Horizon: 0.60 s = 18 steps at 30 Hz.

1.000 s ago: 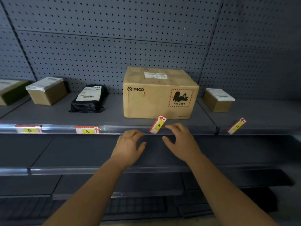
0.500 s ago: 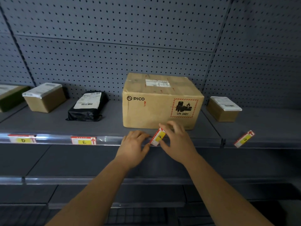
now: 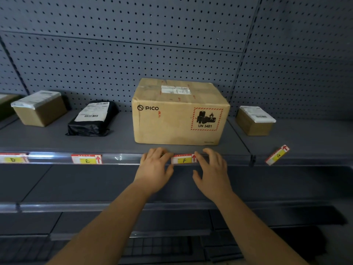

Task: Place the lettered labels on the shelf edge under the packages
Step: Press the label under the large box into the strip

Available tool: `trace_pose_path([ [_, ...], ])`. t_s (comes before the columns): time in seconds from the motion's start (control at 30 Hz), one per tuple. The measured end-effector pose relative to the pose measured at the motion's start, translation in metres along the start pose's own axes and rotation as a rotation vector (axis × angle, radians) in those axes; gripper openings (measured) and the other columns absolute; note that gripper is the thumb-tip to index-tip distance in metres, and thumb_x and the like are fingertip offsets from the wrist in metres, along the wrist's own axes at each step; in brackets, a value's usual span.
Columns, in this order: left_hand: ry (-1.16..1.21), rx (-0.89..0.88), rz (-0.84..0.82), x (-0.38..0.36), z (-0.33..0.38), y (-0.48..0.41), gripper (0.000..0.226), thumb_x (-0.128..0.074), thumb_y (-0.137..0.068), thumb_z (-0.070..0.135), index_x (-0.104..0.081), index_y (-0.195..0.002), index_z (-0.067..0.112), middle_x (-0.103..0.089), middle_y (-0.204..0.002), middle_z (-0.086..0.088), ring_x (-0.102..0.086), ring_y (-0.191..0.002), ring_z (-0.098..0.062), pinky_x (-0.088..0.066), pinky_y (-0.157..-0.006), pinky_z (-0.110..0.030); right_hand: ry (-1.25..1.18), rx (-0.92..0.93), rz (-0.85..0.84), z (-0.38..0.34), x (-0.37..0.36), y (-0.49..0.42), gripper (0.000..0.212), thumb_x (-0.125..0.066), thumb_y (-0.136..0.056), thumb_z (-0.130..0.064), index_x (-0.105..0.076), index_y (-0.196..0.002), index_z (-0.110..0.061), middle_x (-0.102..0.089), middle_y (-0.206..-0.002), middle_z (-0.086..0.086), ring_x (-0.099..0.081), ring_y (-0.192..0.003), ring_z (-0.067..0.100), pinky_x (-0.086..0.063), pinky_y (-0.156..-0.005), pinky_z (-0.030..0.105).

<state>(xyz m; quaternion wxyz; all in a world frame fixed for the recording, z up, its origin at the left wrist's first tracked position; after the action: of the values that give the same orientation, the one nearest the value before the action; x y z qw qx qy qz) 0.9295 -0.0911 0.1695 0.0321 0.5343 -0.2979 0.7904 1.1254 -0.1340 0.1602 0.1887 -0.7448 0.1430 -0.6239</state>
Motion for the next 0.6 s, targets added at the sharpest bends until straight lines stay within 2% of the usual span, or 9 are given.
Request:
trace_pose_path([
  [0.3,-0.035,0.017,0.007,-0.002,0.009,0.001,0.04,-0.055,-0.086,0.037,-0.055,-0.124,0.024,-0.05,-0.117,0.002,-0.045,-0.108,-0.02,-0.035,-0.096,-0.038,-0.058,0.047,-0.012,-0.012,-0.002,-0.005,0.052,-0.063,-0.082,-0.035,-0.049,-0.131,-0.023,-0.043,-0.122,0.002,-0.043,-0.116,0.021,-0.039,-0.098,0.039],
  [0.6,-0.065,0.02,-0.006,-0.006,0.014,0.001,0.042,-0.053,-0.087,0.039,-0.05,-0.127,0.026,-0.047,-0.119,0.002,-0.042,-0.112,-0.019,-0.035,-0.1,-0.04,-0.073,0.03,-0.022,-0.007,-0.007,0.0,0.056,-0.063,-0.082,-0.036,-0.047,-0.134,-0.024,-0.041,-0.123,0.002,-0.043,-0.115,0.022,-0.041,-0.097,0.04],
])
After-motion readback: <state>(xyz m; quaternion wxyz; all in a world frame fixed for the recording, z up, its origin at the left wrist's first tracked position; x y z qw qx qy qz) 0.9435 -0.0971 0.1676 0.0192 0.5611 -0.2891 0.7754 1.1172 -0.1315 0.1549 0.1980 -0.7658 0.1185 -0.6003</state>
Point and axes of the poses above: each hand's wrist, its own y-axis away from the middle knuckle, its own x-axis out of the back of the hand, z = x × y, the point moved 3 cm from there along -y, towards the middle knuckle
